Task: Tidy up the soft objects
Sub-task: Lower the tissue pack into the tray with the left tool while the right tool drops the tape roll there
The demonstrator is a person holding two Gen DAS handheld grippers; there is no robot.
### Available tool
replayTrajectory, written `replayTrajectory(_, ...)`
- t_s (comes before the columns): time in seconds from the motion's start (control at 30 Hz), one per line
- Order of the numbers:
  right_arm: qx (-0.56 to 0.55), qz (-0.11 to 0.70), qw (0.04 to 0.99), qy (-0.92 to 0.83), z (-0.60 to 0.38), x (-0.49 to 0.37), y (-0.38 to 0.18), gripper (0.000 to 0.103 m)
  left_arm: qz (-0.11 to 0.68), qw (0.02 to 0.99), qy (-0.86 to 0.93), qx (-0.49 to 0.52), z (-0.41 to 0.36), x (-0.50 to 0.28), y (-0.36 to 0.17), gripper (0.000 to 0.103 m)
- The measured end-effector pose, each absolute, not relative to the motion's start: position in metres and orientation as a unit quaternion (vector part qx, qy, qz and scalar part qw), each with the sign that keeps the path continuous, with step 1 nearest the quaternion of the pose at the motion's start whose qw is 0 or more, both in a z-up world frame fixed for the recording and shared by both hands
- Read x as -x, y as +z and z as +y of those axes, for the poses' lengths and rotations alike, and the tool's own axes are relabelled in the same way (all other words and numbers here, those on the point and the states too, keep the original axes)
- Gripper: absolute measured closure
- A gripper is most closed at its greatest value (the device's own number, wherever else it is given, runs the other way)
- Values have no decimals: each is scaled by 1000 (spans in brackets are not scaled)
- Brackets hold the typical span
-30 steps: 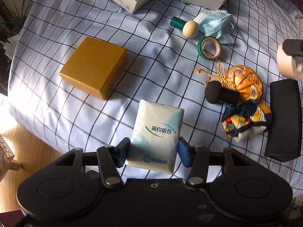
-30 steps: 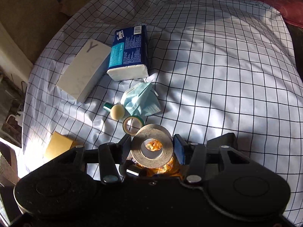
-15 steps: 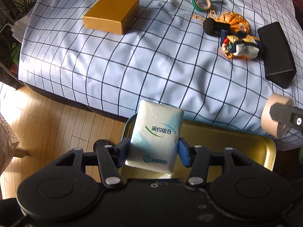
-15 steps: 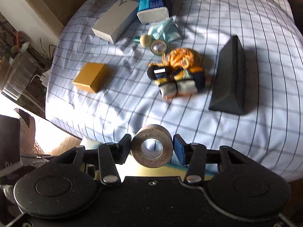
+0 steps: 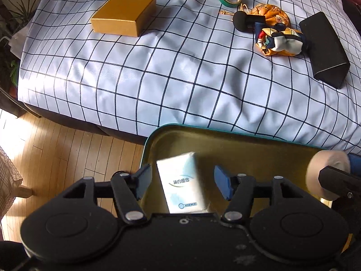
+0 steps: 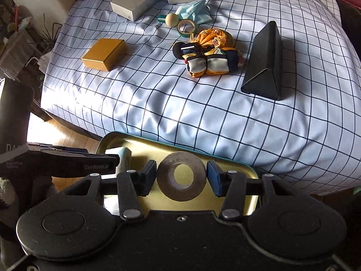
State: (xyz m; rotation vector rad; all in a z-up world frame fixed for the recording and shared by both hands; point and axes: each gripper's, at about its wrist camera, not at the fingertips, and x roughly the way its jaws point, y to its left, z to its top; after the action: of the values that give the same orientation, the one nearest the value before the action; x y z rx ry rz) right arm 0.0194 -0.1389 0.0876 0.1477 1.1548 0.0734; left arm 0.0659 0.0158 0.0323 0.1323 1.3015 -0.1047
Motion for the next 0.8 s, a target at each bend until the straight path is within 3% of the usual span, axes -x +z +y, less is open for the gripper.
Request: replayTrajectory(0.8, -73, 567, 820, 30, -134, -20, 76, 54, 612, 788, -56, -48, 18, -62, 30, 33)
